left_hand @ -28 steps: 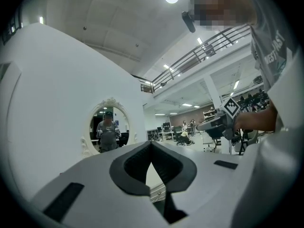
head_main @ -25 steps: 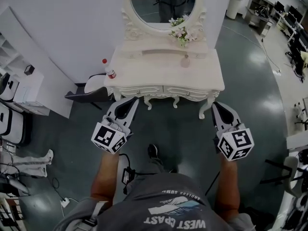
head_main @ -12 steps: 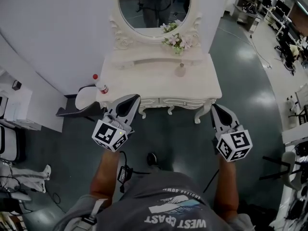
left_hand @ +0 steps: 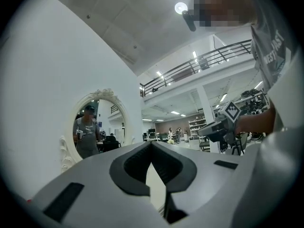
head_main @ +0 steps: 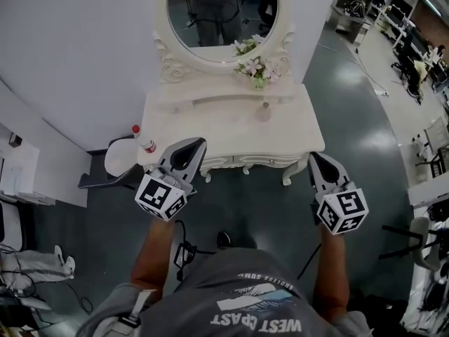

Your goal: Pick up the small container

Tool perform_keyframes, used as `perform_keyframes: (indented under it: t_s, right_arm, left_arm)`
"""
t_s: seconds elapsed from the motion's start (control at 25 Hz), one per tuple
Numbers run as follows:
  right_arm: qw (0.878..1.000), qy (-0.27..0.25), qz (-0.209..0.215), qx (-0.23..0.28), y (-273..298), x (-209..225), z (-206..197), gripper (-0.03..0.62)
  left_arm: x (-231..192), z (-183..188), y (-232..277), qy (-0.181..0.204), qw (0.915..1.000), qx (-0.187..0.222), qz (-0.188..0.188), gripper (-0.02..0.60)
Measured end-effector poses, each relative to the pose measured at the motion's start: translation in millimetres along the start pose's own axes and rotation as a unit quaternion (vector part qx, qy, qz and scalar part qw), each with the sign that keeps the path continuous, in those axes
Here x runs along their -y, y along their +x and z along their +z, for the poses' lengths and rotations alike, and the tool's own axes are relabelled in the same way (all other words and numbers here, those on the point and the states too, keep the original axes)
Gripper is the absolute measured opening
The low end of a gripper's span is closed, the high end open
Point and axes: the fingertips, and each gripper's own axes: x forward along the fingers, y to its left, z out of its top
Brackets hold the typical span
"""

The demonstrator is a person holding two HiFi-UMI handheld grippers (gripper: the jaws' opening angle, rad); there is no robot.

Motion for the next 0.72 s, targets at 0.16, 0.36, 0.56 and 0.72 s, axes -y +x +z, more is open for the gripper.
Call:
perform_keyframes:
  t_s: [0.16,0.36,0.56,0.72]
  right_arm:
    - [1.0,-0.002,-0.009,0.001,12,-1,6,0.026]
    - [1.0,-0.008,-0.007,-0.005,32,-1,7,0.026]
    - [1.0,-0.015,0.006,-0.006,59,10,10,0.026]
    - [1.0,-0.013,0.024,-0.002,85,22,7,0.026]
  left_arm:
    - [-14,-1,4,-0.002,0.9999,0.006,-0.009,0.015]
    - [-32,-7,7,-0.01,0.9999,0.012,-0.006,0.015]
    - [-46,-15,12,-0.012,0.9999,0.006,0.008,0.015]
    - [-56,-21,17,-0.008,0.9996,-0.002,0.028,0.015]
